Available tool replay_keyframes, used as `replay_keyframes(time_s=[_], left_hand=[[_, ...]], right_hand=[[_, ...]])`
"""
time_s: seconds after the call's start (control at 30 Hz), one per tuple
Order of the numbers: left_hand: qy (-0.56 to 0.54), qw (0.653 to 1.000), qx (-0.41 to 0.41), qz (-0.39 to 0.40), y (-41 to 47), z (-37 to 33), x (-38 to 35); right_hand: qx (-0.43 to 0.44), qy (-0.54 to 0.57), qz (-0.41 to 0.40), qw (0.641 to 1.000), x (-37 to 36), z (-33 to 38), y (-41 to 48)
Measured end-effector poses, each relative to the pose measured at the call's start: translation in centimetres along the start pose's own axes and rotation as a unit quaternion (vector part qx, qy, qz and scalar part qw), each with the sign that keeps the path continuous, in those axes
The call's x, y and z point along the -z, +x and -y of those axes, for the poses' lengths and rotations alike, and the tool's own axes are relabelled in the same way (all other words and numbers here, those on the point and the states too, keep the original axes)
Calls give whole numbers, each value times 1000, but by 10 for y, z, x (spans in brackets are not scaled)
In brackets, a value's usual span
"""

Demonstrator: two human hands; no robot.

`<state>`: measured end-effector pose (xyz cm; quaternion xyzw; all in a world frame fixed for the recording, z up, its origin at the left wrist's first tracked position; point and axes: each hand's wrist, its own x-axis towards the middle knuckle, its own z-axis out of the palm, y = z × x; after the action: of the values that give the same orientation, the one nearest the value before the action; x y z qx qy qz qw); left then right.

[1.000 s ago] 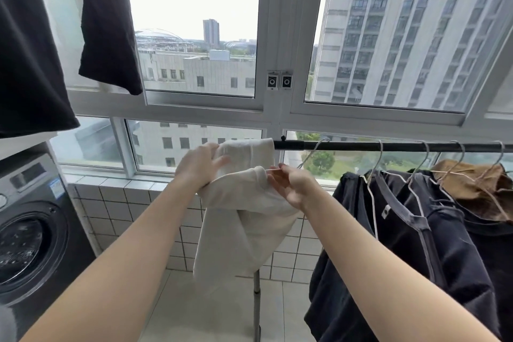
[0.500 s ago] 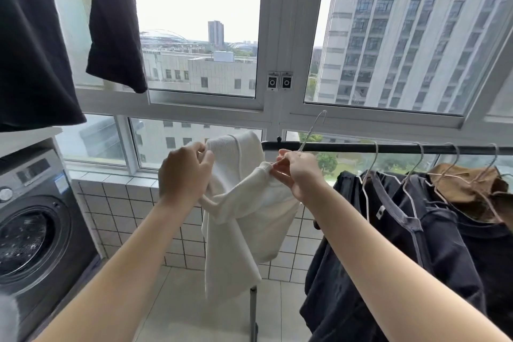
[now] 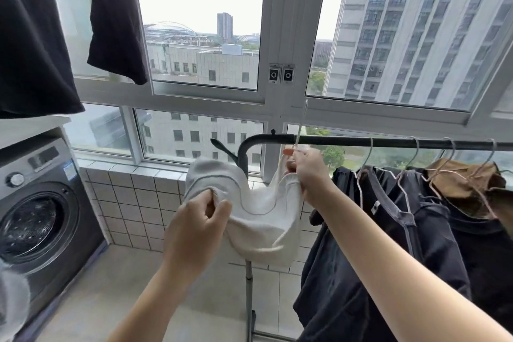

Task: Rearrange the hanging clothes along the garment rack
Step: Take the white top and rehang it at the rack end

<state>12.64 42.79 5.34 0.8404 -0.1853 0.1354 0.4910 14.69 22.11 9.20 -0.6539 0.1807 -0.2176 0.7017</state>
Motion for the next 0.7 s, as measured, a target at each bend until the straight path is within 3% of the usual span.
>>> replay_keyframes(time_s=[0.2, 0.33, 0.47, 0.57, 0.7], left_hand=[[-78, 976, 89, 183, -15, 40, -50], [-193, 920, 238, 245, -14, 62, -83], [-197, 875, 312, 314, -14, 71, -101], [-198, 854, 307, 369, -11, 66, -112], [-123, 869, 222, 425, -2, 58, -125]], right_hand=[[0, -19, 50, 999, 7, -11, -2], [20, -75, 20, 997, 17, -30, 0], [25, -100, 8, 995, 32, -37, 6], [22, -109, 4, 994, 39, -37, 7], [19, -93, -5, 995, 46, -36, 8]])
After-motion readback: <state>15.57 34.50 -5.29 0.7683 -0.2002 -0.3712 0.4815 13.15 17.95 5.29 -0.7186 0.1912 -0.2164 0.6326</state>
